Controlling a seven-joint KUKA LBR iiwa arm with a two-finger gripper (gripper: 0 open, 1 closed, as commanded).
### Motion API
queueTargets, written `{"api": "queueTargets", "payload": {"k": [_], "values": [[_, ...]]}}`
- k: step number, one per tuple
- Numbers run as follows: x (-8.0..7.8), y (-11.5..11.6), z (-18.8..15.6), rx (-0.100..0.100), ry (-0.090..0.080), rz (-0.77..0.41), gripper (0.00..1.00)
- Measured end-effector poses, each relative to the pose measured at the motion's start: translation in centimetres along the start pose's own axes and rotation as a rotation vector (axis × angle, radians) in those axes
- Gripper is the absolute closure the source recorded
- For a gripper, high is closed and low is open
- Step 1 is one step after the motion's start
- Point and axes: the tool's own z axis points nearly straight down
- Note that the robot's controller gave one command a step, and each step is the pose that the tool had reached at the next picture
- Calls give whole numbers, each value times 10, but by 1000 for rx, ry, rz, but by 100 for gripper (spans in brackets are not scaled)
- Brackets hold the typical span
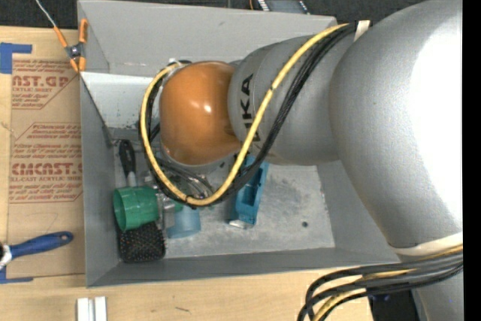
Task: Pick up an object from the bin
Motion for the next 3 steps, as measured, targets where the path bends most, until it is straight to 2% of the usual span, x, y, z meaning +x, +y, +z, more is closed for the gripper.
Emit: {"api": "queueTargets", "payload": {"k": [1, 2, 3], "values": [[-1, 0, 0, -1, -2, 1, 100], [-22, -17, 23, -2, -9, -207, 100], [-51, -93, 8, 0, -17, -160, 100]]}}
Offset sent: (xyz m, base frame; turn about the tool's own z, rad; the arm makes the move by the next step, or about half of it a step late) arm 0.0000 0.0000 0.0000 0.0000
